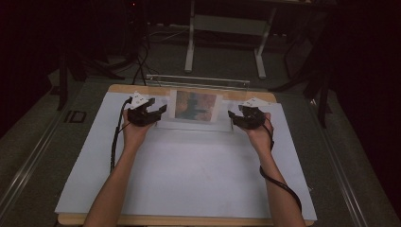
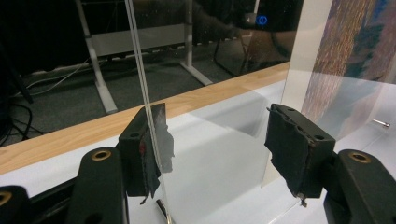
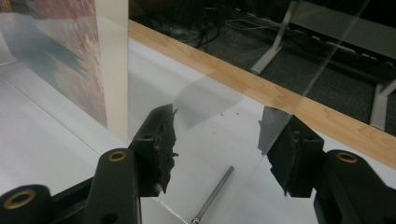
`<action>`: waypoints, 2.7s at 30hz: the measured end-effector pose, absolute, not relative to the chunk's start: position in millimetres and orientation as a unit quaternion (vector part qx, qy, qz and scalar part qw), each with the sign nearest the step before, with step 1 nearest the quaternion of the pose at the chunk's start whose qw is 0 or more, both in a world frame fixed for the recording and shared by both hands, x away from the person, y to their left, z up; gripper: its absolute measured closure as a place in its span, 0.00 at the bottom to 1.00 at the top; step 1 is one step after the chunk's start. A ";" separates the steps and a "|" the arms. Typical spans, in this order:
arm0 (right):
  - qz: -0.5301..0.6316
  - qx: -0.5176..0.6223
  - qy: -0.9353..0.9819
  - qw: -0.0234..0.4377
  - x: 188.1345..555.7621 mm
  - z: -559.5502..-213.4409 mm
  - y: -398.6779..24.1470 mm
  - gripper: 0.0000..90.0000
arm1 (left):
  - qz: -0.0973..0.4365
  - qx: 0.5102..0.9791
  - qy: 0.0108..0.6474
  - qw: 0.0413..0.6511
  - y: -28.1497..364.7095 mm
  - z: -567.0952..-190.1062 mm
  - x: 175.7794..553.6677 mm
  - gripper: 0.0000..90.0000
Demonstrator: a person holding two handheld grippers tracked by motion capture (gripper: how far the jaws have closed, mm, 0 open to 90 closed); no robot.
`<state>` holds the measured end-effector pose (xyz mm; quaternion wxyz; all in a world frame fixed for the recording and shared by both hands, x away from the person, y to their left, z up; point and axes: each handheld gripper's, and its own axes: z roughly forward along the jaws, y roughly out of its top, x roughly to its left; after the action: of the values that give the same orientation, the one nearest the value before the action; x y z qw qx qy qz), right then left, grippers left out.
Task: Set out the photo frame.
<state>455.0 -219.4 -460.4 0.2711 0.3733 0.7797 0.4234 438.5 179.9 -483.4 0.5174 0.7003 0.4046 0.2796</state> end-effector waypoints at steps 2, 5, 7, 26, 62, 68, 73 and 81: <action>0.426 0.374 0.778 0.270 455.7 -461.3 -219.8 0.50 | 0.280 0.700 0.404 0.518 180.0 -483.5 438.7 0.43; 0.426 0.373 0.780 0.268 455.9 -461.9 -220.4 0.50 | 0.282 0.700 0.406 0.515 179.2 -483.6 438.7 0.42; 0.426 0.374 0.780 0.266 456.1 -462.5 -220.9 0.51 | 0.295 0.708 0.405 0.498 175.9 -484.4 438.1 0.40; 0.417 0.388 0.781 0.255 458.0 -475.4 -221.6 0.54 | 0.290 0.706 0.423 0.489 170.0 -492.0 442.7 0.34; 0.413 0.393 0.777 0.269 434.7 -465.1 -227.7 0.55 | 0.255 0.688 0.453 0.506 164.8 -477.6 420.3 0.38; 0.419 0.395 0.775 0.262 422.6 -464.8 -229.1 0.55 | 0.261 0.685 0.455 0.507 162.9 -471.6 408.7 0.37; 0.420 0.398 0.773 0.261 414.7 -466.0 -230.5 0.55 | 0.260 0.689 0.451 0.504 161.8 -470.5 400.3 0.38; 0.416 0.392 0.778 0.261 405.7 -464.1 -231.2 0.55 | 0.252 0.687 0.459 0.503 161.7 -471.8 390.8 0.38</action>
<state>405.7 -231.2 -464.1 0.2609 0.3916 0.7781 0.4161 390.8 161.7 -471.8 0.5033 0.6872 0.4595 0.2516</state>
